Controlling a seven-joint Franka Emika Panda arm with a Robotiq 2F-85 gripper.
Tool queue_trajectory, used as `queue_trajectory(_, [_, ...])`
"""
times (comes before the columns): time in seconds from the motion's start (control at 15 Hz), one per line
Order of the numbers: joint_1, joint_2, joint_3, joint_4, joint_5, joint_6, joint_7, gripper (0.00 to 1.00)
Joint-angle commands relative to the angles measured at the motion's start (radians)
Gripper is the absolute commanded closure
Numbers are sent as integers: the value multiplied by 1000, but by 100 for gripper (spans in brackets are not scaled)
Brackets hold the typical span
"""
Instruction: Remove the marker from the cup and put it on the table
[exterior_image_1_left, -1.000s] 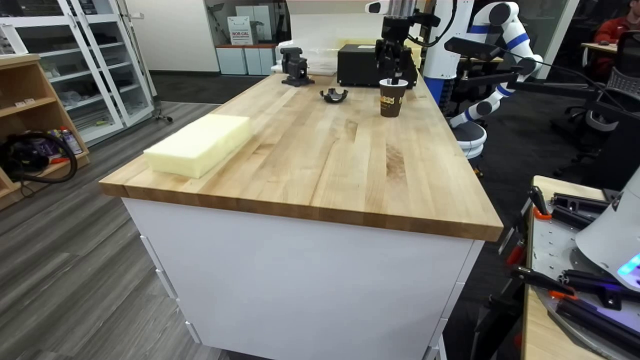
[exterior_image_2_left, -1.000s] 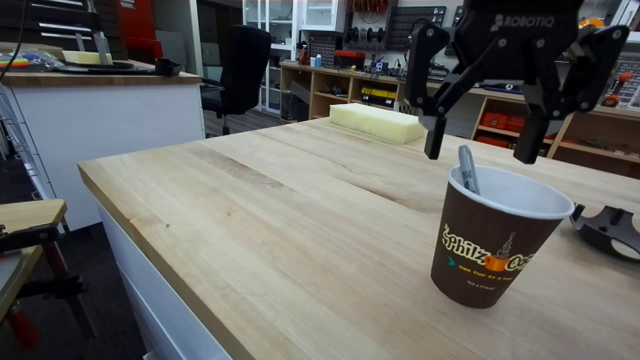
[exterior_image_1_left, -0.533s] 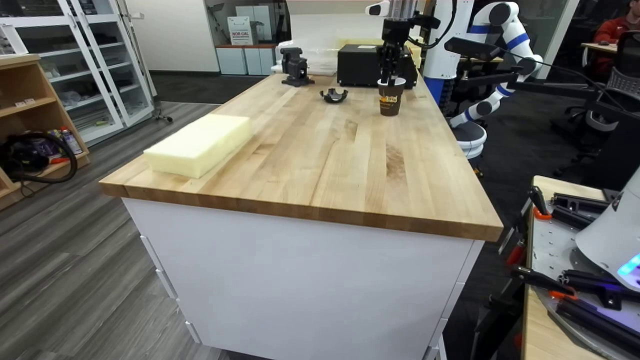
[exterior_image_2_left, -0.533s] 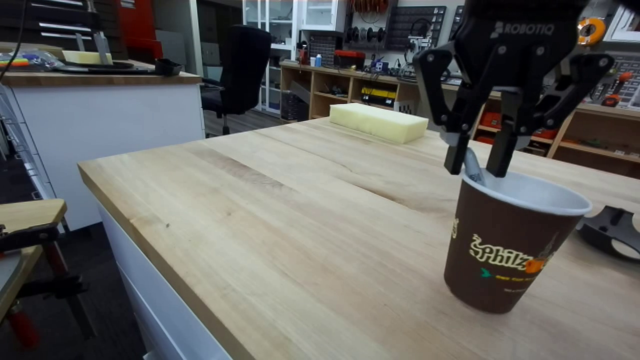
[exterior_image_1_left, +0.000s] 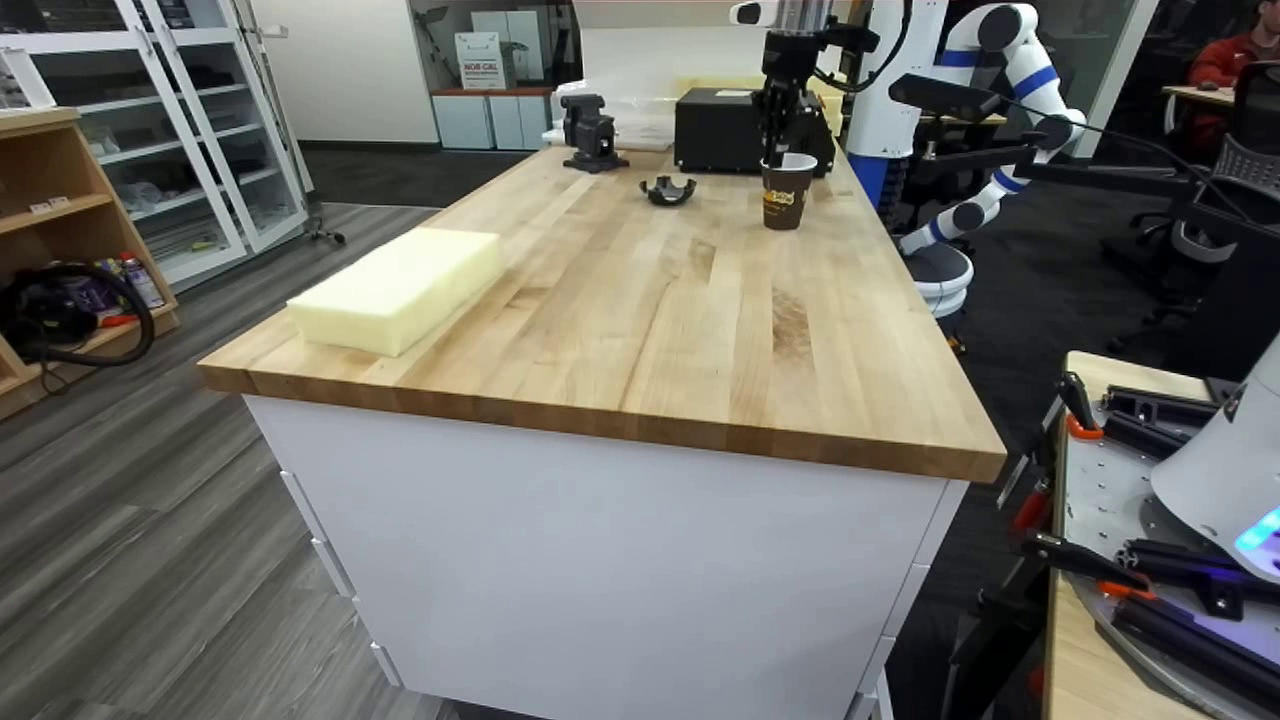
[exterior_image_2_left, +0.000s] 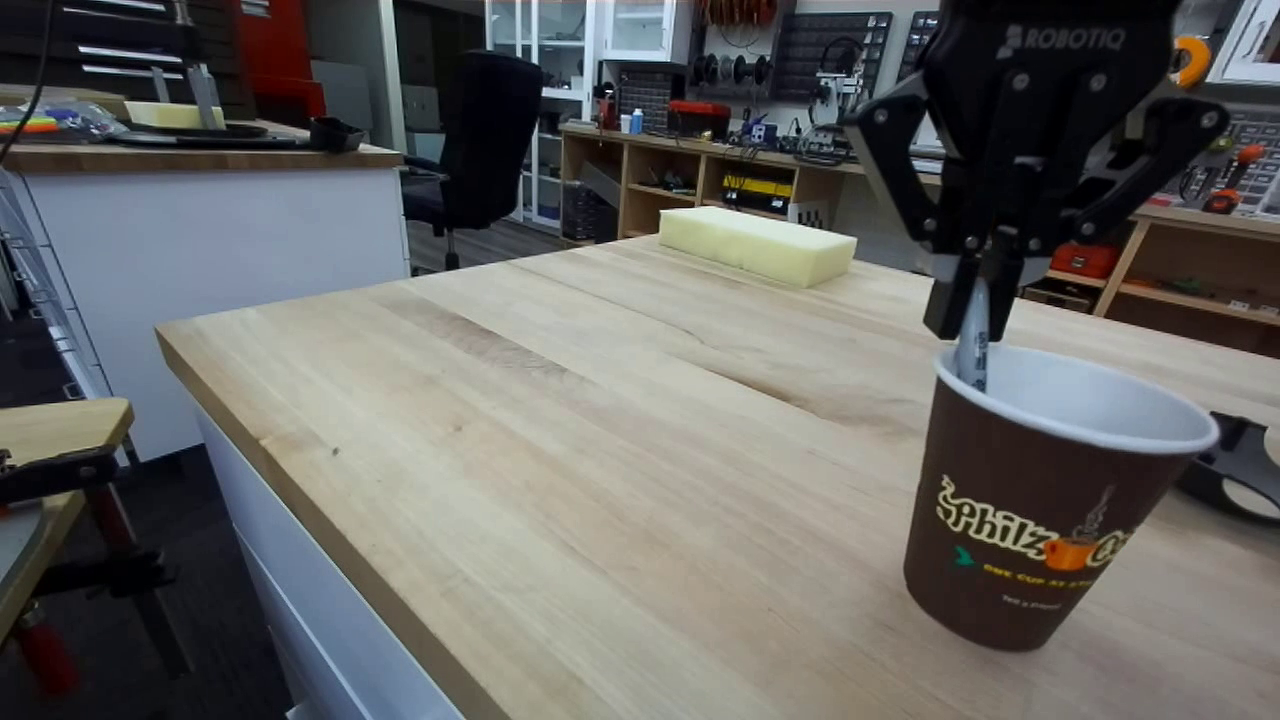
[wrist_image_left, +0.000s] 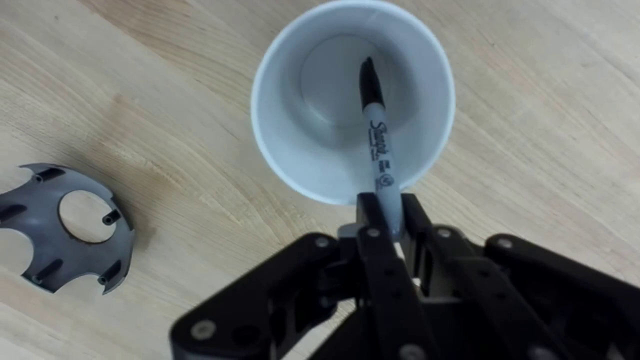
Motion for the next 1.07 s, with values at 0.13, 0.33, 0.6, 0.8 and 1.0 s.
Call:
queue_trajectory(0.13, [-22,-13,17,12,8,-25,-27,96])
queue_trajectory(0.33, [-20,-17,15,16,-3,-41,-21,96])
queue_trajectory(0.6, [-15,-24,12,24,-21,-69,-13,96])
queue_trajectory(0.8, [-11,-30,10,32,-35,-99,-7,96])
queue_trajectory(1.0, [-6,-40,10,38,-50,-122,-2,96])
